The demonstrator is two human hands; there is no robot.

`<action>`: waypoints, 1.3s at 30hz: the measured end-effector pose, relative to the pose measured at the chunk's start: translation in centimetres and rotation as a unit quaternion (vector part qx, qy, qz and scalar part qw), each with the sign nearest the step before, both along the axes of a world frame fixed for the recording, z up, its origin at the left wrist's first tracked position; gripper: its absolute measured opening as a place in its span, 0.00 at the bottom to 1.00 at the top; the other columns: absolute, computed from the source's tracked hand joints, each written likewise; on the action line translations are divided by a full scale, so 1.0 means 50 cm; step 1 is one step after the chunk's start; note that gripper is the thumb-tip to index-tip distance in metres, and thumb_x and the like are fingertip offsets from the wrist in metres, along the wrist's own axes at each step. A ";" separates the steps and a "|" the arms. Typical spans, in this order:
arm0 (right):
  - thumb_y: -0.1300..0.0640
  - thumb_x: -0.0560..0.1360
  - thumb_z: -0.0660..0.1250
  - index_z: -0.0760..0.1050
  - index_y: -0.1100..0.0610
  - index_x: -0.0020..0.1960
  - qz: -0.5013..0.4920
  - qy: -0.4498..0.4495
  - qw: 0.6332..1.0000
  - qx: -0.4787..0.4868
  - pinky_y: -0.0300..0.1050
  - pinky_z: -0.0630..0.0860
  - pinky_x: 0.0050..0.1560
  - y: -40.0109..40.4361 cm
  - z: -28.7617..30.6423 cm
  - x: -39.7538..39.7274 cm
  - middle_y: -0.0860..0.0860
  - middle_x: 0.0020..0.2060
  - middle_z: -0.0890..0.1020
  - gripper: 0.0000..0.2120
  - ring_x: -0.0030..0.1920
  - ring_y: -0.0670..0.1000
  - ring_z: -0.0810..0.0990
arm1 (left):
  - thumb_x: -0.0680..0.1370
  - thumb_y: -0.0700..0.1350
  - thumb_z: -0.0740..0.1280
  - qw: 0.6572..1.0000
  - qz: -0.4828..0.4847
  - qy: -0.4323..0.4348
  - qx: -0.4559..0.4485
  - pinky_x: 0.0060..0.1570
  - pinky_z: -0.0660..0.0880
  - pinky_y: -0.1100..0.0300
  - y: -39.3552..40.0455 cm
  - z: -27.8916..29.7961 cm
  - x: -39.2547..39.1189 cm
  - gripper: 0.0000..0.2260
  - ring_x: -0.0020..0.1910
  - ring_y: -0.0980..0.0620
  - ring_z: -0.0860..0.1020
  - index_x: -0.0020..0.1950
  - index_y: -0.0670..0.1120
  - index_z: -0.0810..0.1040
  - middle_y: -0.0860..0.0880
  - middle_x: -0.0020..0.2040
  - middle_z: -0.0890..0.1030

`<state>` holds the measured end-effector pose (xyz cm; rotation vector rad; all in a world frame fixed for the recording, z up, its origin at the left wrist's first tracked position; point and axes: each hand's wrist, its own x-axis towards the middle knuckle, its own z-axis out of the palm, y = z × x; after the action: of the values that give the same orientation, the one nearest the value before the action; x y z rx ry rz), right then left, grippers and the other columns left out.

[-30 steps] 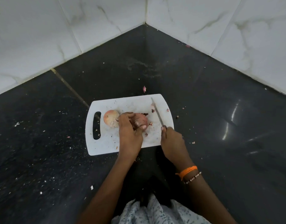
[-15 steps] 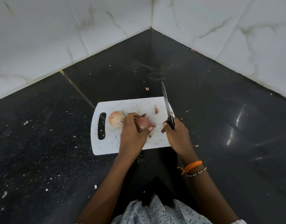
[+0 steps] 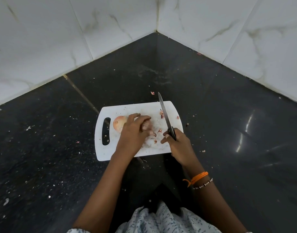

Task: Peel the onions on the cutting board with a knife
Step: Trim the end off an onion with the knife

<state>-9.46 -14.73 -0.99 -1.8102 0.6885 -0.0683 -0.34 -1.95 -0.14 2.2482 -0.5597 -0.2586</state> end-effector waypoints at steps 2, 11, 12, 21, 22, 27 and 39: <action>0.58 0.81 0.57 0.73 0.58 0.48 0.000 0.002 1.000 0.007 0.41 0.68 0.36 0.001 0.001 -0.002 0.50 0.40 0.80 0.08 0.33 0.45 0.71 | 0.71 0.35 0.71 0.999 -0.019 0.027 0.009 0.58 0.65 0.64 0.010 -0.001 0.002 0.26 0.63 0.50 0.70 0.67 0.50 0.71 0.49 0.64 0.72; 0.51 0.82 0.52 0.74 0.54 0.44 0.007 -0.022 1.000 0.016 0.33 0.63 0.26 0.042 -0.008 -0.032 0.47 0.27 0.70 0.15 0.24 0.41 0.66 | 0.75 0.35 0.67 0.997 0.069 0.019 -0.039 0.65 0.69 0.56 -0.034 -0.008 -0.023 0.25 0.65 0.48 0.71 0.71 0.45 0.67 0.45 0.66 0.72; 0.51 0.82 0.52 0.74 0.54 0.44 0.018 -0.015 1.000 0.003 0.34 0.63 0.28 0.044 -0.011 -0.034 0.47 0.27 0.70 0.15 0.25 0.42 0.66 | 0.75 0.35 0.67 0.997 0.068 0.020 -0.040 0.64 0.69 0.57 -0.034 -0.008 -0.022 0.25 0.65 0.48 0.71 0.71 0.45 0.66 0.45 0.66 0.72; 0.52 0.83 0.51 0.72 0.51 0.40 -0.010 0.012 1.000 -0.025 0.29 0.66 0.28 0.038 -0.007 -0.008 0.48 0.30 0.73 0.17 0.30 0.46 0.70 | 0.73 0.32 0.67 0.998 0.041 -0.011 -0.039 0.59 0.68 0.63 -0.038 -0.007 -0.025 0.24 0.63 0.50 0.71 0.68 0.44 0.69 0.47 0.64 0.74; 0.52 0.83 0.51 0.72 0.52 0.40 -0.018 0.010 0.999 -0.025 0.29 0.66 0.28 0.040 -0.006 -0.005 0.48 0.30 0.73 0.16 0.30 0.45 0.70 | 0.73 0.32 0.67 0.999 0.040 -0.019 -0.032 0.58 0.66 0.66 -0.041 -0.007 -0.027 0.24 0.62 0.50 0.71 0.68 0.44 0.70 0.46 0.64 0.74; 0.52 0.83 0.51 0.72 0.58 0.45 -0.014 0.003 0.998 -0.068 0.30 0.67 0.28 0.041 0.004 -0.014 0.48 0.31 0.72 0.16 0.30 0.45 0.69 | 0.74 0.35 0.68 0.998 0.055 -0.007 -0.025 0.63 0.65 0.63 -0.038 -0.007 -0.024 0.26 0.66 0.49 0.69 0.70 0.43 0.67 0.46 0.67 0.71; 0.53 0.83 0.49 0.64 0.56 0.45 0.103 0.069 0.963 -0.241 0.44 0.68 0.36 0.051 0.016 -0.002 0.47 0.34 0.70 0.11 0.34 0.48 0.71 | 0.76 0.35 0.66 0.997 0.064 0.006 -0.045 0.61 0.62 0.67 -0.038 -0.006 -0.021 0.23 0.66 0.49 0.70 0.70 0.42 0.68 0.45 0.67 0.74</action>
<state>-9.59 -12.17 -0.17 -2.3655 0.6108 0.0342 -1.37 -3.85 -0.42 2.1845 -0.4112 -0.1775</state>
